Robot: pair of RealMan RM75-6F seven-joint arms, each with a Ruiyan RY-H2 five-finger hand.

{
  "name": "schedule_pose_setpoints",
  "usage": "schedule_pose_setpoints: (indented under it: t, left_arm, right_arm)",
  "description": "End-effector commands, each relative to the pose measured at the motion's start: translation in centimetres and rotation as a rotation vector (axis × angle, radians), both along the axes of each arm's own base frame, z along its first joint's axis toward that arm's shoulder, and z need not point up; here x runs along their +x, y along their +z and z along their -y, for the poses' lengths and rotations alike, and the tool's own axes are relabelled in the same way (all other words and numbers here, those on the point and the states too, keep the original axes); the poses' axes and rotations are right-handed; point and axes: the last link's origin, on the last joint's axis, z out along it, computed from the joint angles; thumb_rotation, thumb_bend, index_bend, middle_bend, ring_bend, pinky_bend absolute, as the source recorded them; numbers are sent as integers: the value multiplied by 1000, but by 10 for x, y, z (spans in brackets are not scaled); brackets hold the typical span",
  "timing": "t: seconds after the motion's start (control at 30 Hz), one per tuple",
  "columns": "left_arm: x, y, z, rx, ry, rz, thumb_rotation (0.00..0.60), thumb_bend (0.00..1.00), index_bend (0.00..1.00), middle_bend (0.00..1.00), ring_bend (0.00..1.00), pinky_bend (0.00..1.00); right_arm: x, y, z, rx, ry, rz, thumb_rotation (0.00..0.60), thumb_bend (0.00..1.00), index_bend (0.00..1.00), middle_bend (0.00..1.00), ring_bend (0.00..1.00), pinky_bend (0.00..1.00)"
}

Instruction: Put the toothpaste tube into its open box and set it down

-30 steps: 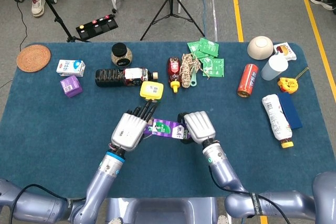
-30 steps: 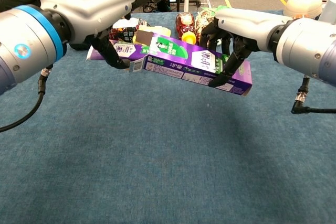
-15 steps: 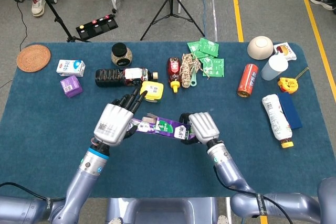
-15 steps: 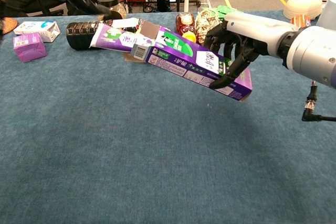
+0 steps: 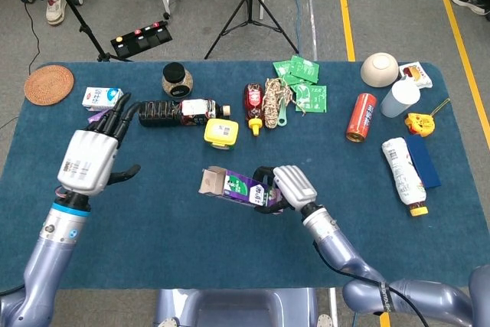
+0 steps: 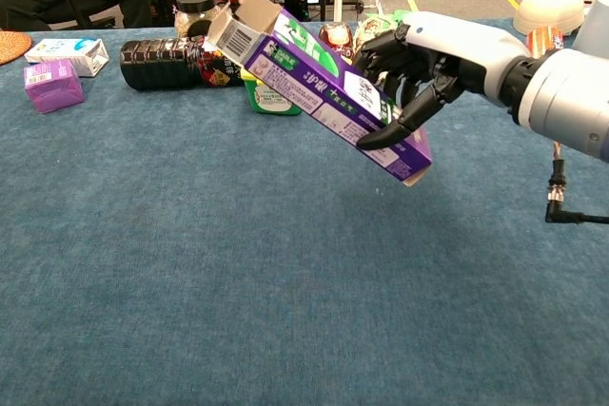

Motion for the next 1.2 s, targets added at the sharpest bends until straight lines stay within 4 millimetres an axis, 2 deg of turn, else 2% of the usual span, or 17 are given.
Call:
schedule_pose_setpoints:
  t: [0.03,0.23,0.4,0.5,0.67,0.93,0.97,1.03,1.1,1.13,1.2]
  left_arm:
    - [-28,14,-1,6,33,-6,600,46,0,18,169,426]
    - [-48,24,-4,1,55,-1,600,46,0,18,168,426]
    - [-60,25,-2,-12,67,3,600,46,0,18,168,429]
    - [-68,26,-2,-22,74,4,600,46,0,18,168,430]
    - [-78,27,-1,-29,85,5,600,47,0,18,168,432]
    - [-90,28,2,-58,80,33,600,46,0,18,168,437]
    - [-93,28,3,-62,81,35,600,46,0,18,168,438]
    - [-99,28,5,-72,87,32,600,46,0,18,168,438]
    - [-104,28,6,-85,90,31,600,46,0,12,125,407]
    - [-107,28,8,-93,97,26,600,46,0,6,75,353]
    - [-111,29,10,-96,102,10,600,46,0,0,5,252]
  right_arm:
    - [-2,-2,5,-24,7,29,600,330,569,622,643,654]
    - [-10,-5,7,-58,31,-32,600,349,570,622,643,654]
    - [-17,-5,13,-159,43,-216,600,356,570,619,641,655]
    - [-11,-9,14,-222,64,-332,600,356,572,619,641,655]
    - [-6,-29,7,-262,147,-563,600,356,575,618,637,656]
    - [-15,-44,9,-232,98,-650,600,356,564,610,631,661]
    - [-17,-45,9,-228,88,-653,600,355,541,595,621,656]
    - [-24,-47,9,-183,39,-658,600,286,442,525,572,613]
    - [-28,-45,9,-146,10,-685,600,111,282,379,447,496]
    - [-27,-40,10,-156,-1,-708,600,27,200,280,352,414]
    - [-24,-34,10,-181,1,-726,574,0,132,157,219,295]
